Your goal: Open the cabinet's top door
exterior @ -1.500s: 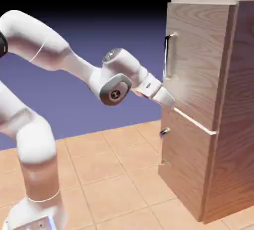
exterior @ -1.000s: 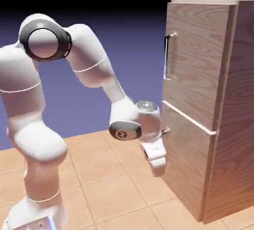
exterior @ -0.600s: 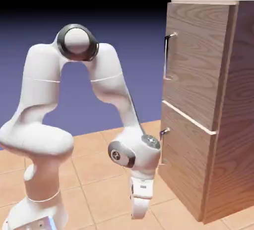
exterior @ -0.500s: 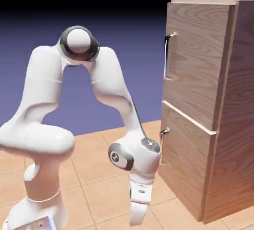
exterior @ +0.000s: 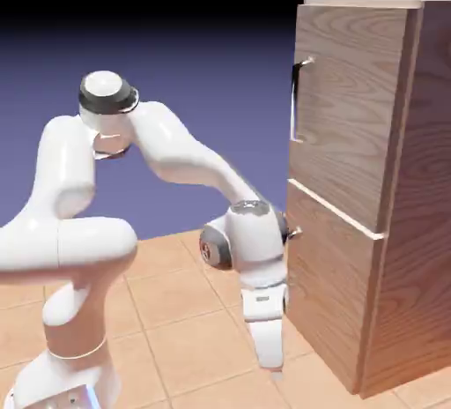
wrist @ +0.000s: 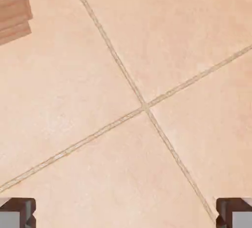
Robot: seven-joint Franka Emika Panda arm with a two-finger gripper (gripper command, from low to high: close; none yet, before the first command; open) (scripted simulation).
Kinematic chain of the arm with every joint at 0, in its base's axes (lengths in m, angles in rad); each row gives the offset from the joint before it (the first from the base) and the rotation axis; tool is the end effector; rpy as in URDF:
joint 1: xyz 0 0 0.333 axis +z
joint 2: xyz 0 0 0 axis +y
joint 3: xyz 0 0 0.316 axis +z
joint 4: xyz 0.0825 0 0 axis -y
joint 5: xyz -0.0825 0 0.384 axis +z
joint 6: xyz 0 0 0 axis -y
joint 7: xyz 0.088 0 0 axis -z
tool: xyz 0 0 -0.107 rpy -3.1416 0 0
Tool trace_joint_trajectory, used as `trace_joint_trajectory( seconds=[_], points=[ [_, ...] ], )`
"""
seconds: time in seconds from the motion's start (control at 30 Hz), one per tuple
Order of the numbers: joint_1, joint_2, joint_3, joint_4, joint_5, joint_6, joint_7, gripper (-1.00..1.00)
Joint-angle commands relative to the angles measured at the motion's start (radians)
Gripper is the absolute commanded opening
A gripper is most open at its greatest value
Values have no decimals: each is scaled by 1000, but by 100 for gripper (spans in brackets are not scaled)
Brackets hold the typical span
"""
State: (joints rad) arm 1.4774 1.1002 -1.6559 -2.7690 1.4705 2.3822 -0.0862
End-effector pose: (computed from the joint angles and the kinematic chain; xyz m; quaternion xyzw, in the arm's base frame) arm 0.3340 -0.1663 0.2869 0.7883 -0.5779 0.1977 0.0741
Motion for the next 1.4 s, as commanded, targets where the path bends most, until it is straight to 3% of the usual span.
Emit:
trace_joint_trajectory(
  seconds=[0.0, 0.5, 0.73, 0.9, 0.93, 1.37],
  points=[
    [32, 36, -36, 1, 32, -14, -17, 0],
    [497, 571, -564, 11, 521, -214, -259, 0],
    [456, 663, -572, -13, 766, -144, -181, 0],
    [285, 663, -504, 99, 886, -197, -162, 0],
    [285, 663, -504, 99, 886, -197, -162, -100],
    [280, 570, -778, -123, 813, -719, -411, -100]
  ],
)
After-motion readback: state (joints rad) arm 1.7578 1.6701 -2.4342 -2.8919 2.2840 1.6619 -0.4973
